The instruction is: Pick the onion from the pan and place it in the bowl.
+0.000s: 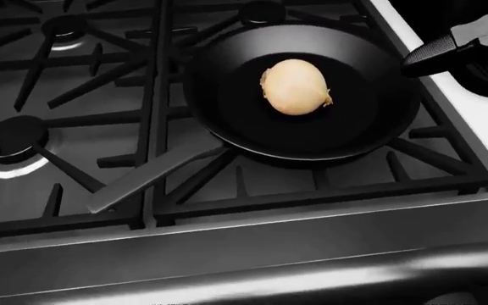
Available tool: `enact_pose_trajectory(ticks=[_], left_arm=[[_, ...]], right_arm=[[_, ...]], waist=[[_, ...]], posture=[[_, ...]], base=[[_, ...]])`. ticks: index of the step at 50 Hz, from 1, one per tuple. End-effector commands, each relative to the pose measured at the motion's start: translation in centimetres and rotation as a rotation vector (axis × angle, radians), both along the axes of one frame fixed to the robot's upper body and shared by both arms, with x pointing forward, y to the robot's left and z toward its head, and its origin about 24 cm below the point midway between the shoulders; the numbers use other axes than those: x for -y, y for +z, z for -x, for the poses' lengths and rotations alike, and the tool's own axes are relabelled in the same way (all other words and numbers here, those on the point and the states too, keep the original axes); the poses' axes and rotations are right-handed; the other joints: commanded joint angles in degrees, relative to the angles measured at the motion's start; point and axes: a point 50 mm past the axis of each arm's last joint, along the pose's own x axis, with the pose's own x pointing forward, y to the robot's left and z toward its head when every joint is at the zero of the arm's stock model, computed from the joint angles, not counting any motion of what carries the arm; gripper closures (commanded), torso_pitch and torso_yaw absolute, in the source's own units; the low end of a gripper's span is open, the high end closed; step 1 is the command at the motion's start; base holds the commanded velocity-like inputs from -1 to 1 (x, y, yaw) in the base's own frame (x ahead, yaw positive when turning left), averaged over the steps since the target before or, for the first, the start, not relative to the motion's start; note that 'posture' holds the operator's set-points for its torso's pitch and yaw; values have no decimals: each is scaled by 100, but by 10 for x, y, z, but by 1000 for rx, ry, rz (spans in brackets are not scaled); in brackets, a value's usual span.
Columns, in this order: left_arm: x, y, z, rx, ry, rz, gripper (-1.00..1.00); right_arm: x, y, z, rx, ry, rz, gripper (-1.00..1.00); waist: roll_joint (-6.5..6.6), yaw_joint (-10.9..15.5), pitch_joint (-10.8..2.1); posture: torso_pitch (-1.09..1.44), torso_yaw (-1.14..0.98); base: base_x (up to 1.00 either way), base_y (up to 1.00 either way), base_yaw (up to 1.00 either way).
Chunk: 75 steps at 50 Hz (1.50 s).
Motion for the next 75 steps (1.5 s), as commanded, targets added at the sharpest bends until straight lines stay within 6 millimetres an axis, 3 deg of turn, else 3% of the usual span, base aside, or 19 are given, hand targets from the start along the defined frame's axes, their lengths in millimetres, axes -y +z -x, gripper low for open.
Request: enact_pose_trajectory(ticks=[1, 14, 23, 41, 52, 75], left_arm=[[1, 16, 7, 78, 14, -37, -100], [1, 17, 7, 91, 25, -51, -100], [2, 13, 9, 78, 5, -63, -100], [3, 11, 8, 62, -27, -42, -100], [3, 10, 8, 59, -29, -42, -100], [1, 7, 8, 54, -26, -38, -100]], right_arm=[[-3, 15, 8, 72, 5, 53, -100], [-27, 26, -14, 1, 111, 332, -100], [-36, 49, -39, -60, 154, 479, -100], [-69, 64, -89, -284, 263, 726, -100], [-92, 72, -99, -346, 292, 845, -100], [-119, 59, -103, -464, 322, 1042, -100]], waist=[[14, -2, -124], [22, -8, -159], [86, -25, -164], [205, -103, -160], [261, -141, -122], [313, -151, -109]], posture=[[0, 0], [0, 0], [0, 0], [0, 0], [0, 0], [0, 0]], base=[[0, 0, 0], [0, 0, 0], [0, 0, 0], [0, 0, 0], [0, 0, 0], [0, 0, 0]])
